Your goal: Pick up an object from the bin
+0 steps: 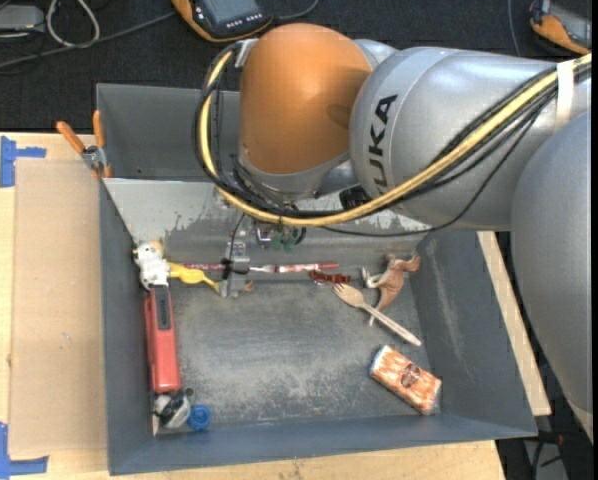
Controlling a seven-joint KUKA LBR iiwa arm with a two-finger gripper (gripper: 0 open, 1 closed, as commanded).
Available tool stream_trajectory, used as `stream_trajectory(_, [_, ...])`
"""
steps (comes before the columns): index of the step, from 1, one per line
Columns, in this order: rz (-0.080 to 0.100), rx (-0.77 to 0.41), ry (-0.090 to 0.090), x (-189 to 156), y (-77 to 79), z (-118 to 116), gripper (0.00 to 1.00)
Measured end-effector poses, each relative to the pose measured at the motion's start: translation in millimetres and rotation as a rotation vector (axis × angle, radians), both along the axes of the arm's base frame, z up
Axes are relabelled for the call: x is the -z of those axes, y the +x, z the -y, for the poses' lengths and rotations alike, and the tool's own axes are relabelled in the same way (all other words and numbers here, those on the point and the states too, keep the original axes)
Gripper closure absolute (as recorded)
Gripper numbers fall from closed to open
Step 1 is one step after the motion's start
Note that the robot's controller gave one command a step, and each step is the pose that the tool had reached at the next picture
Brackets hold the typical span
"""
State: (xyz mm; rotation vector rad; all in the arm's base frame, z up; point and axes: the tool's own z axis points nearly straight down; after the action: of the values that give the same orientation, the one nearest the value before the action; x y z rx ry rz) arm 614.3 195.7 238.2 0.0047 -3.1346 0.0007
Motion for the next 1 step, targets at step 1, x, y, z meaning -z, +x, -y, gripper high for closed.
stream_trajectory(1, [0.007, 0.003, 0.001, -3.8, 1.5, 1.2, 0.00])
